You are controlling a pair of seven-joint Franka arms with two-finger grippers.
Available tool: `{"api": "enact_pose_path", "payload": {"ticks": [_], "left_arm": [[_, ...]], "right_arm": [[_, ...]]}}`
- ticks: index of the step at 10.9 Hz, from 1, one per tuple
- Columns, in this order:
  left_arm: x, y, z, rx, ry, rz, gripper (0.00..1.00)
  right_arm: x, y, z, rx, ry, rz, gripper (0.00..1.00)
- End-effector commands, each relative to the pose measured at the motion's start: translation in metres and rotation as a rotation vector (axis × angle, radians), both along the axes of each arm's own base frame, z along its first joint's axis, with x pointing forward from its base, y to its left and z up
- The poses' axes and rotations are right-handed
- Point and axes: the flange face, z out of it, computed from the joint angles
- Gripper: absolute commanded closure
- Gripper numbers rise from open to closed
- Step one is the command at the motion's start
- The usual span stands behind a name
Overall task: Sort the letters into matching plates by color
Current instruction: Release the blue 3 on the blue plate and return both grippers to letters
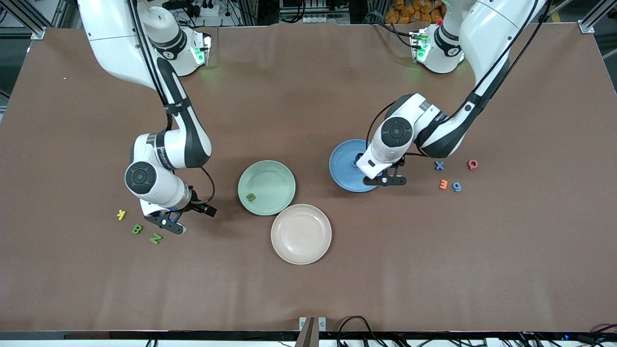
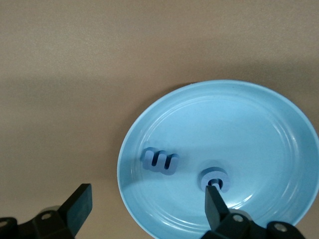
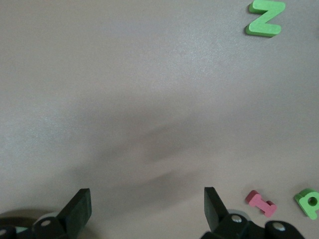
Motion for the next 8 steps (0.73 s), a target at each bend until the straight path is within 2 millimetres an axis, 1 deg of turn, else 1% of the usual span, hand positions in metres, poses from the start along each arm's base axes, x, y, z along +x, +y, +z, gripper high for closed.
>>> {"api": "enact_pose_path", "payload": {"ticks": [1,8], "left_arm": [[0.0462,0.1188,-0.0193,0.022,0.038,-0.110,0.00],[0.0462,0.1225,-0.0209,0.022,0.042,-0.115,0.00]], "right_arm": [[0.0207,-0.1282,-0.0032,0.007,0.008,0.010,0.00],[0.0217,-0.1290,-0.0019,0.006,0.004,0.013,0.00]]}}
